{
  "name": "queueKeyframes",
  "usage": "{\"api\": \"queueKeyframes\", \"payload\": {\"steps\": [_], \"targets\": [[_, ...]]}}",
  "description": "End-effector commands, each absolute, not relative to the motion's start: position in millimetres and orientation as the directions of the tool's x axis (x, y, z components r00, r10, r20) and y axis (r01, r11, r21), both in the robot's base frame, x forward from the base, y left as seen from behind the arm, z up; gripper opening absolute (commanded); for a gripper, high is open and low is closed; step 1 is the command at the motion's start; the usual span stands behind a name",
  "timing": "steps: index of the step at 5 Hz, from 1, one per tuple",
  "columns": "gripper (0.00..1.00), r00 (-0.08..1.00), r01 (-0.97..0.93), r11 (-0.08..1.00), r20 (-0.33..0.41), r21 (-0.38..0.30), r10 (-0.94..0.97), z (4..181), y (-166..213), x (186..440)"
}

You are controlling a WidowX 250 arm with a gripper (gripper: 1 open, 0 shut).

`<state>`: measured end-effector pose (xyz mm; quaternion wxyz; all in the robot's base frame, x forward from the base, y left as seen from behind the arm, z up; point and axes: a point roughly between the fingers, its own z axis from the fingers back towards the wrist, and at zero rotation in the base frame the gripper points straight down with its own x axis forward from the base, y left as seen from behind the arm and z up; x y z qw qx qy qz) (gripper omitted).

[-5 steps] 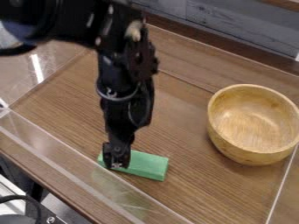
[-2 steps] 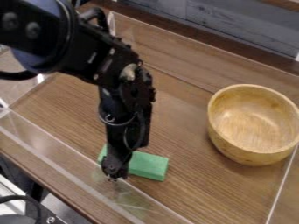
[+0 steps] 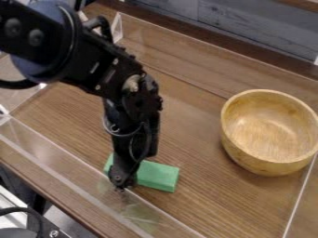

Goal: Put the green block in the brown bowl

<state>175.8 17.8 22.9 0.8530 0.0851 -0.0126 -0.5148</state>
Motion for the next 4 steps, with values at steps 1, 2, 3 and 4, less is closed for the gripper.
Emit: {"api": "queueKeyframes", "payload": {"steps": [1,2,3,4], "targets": [[1.0,0.472,0.876,0.46,-0.07,0.143,-0.879,17.7,21.6,171.0],[0.0,0.479,0.873,0.468,-0.061,0.138,-0.876,16.1,21.1,169.6],[0.0,0.486,0.87,0.477,-0.054,0.13,-0.872,17.5,21.1,169.9],[0.0,0.493,0.866,0.485,-0.046,0.12,-0.869,18.7,21.0,169.9]]}}
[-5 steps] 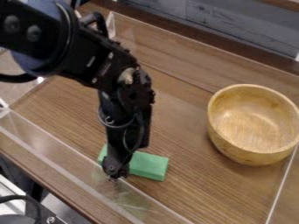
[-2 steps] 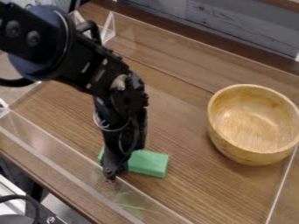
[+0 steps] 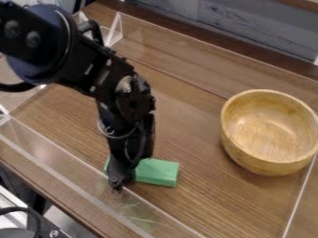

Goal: Put the green block in the brown bowl

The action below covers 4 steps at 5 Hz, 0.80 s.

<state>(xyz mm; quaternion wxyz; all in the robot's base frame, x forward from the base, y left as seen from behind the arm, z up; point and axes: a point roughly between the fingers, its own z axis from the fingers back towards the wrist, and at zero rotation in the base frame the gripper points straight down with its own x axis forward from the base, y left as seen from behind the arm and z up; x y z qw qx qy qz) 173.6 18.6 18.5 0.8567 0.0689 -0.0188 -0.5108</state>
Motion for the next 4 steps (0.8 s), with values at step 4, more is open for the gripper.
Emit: {"api": "queueKeyframes", "payload": {"steps": [4], "targets": [[0.0,0.515,0.854,0.512,-0.019,0.089,-0.857,19.4,22.2,170.0]]}}
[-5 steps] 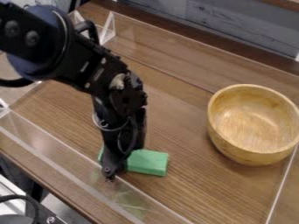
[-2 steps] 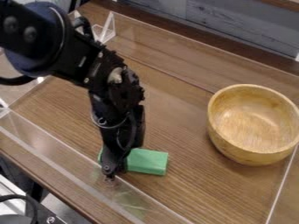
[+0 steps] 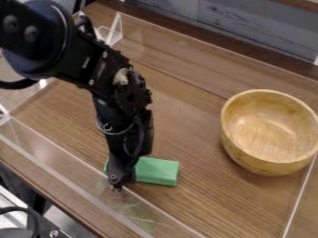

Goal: Put the green block in the brown bowl

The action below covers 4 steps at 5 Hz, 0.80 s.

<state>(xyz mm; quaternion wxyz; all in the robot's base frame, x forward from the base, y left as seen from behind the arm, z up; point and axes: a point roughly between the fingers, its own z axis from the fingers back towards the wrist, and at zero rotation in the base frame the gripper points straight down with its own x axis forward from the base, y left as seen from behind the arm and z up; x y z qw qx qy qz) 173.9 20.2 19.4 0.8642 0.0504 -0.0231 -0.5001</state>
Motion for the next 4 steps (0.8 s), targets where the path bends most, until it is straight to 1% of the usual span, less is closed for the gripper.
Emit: {"api": "queueKeyframes", "payload": {"steps": [1,4], "targets": [[0.0,0.522,0.85,0.52,-0.013,0.082,-0.853,19.2,23,170],[0.0,0.555,0.829,0.556,0.023,0.066,-0.831,19.3,9,177]]}}
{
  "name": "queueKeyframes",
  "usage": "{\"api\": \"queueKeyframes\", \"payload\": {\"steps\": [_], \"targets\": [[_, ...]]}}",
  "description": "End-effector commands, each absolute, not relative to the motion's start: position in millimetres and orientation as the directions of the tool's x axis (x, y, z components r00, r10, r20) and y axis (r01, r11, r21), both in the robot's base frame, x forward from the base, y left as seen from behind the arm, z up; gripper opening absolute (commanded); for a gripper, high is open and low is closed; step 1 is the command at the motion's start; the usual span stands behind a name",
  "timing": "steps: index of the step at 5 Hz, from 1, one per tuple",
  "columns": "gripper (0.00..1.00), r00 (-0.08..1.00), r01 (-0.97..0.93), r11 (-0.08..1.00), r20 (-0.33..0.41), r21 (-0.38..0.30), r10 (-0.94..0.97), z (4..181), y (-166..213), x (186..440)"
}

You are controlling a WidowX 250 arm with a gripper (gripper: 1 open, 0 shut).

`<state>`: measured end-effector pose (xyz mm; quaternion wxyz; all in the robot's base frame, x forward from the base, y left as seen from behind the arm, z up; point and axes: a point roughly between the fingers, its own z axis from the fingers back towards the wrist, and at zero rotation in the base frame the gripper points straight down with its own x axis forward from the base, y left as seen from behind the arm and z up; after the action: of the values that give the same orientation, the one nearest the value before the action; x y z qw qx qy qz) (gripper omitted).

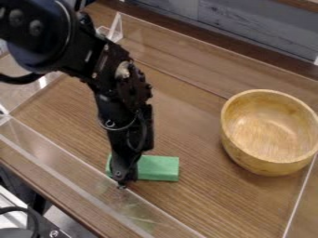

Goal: Put the green block in the brown bowl

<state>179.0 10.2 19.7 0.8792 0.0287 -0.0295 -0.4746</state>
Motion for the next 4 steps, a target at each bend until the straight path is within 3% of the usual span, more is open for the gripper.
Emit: {"api": "queueKeyframes", "payload": {"steps": [1,4], "targets": [[0.0,0.567,0.821,0.568,0.033,0.057,-0.823,18.7,4.8,178.8],[0.0,0.586,0.809,0.588,0.05,0.024,-0.809,18.4,-4.8,181.1]]}}
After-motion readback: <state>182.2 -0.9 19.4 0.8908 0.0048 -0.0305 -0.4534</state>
